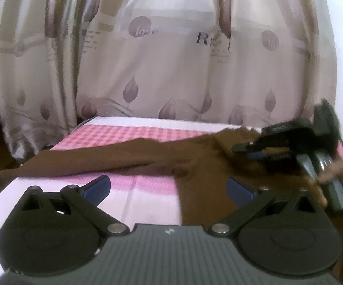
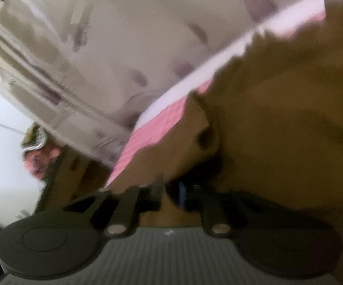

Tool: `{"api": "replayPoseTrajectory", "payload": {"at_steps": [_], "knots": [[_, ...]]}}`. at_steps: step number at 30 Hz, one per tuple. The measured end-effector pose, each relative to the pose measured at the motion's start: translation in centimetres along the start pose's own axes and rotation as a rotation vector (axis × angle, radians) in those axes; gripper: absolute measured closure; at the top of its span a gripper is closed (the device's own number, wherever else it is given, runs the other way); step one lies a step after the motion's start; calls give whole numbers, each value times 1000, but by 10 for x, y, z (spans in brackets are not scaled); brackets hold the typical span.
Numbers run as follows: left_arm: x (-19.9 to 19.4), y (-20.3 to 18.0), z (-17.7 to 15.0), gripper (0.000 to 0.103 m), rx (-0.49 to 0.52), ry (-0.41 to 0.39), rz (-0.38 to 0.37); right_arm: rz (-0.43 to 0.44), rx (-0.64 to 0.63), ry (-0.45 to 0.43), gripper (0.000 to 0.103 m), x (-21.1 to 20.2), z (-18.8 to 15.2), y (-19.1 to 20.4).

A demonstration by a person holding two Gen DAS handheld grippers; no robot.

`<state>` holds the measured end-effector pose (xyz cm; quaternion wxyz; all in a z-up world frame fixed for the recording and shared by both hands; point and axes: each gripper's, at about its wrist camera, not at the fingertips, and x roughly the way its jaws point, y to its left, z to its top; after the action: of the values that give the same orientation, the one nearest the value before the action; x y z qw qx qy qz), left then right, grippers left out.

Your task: Fold small clothes

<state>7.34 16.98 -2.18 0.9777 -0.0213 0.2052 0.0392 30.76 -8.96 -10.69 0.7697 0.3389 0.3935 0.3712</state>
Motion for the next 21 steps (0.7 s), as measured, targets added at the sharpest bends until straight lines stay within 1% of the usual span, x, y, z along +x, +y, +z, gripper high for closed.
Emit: {"api": "replayPoseTrajectory", "payload": {"at_steps": [1,2,3,5,7,8,9,11,12,14,15,16,17,19,21], "knots": [[2,-2,5,0,-4,-8,-12,42,16,-13,60,-10,-3,-1],[5,-6,11,0,-4,-18,-20,73,24,-35,53,-22,-6,-1],[7,-10,16,0,-3,-28,-30,92,21,-69,42,-39,-9,0],[16,-23,28,0,12,-53,-63,77,3,-134,42,-78,-15,0],[27,-41,36,0,45,-63,-78,-13,-5,-226,42,-126,-21,-8],[33,-50,38,0,61,-69,-82,-80,-13,-286,42,-154,-24,-13],[42,-60,40,0,78,-80,-94,-164,-24,-344,42,-183,-25,-20],[58,-78,39,0,106,-77,-94,-318,-44,-423,42,-231,-22,-34],[68,-87,38,0,118,-71,-94,-378,-37,-453,42,-252,-17,-43],[88,-102,35,0,136,-69,-77,-445,-26,-477,42,-278,1,-61],[98,-107,34,2,135,-59,-63,-467,-24,-473,42,-284,12,-68],[109,-111,33,5,130,-42,-64,-485,-23,-468,42,-288,23,-76],[119,-113,32,5,119,-28,-75,-486,-26,-461,42,-287,35,-82],[140,-119,33,10,101,8,-68,-485,-31,-421,42,-277,58,-94],[155,-121,32,10,89,35,-68,-465,-46,-377,42,-264,73,-104]]}}
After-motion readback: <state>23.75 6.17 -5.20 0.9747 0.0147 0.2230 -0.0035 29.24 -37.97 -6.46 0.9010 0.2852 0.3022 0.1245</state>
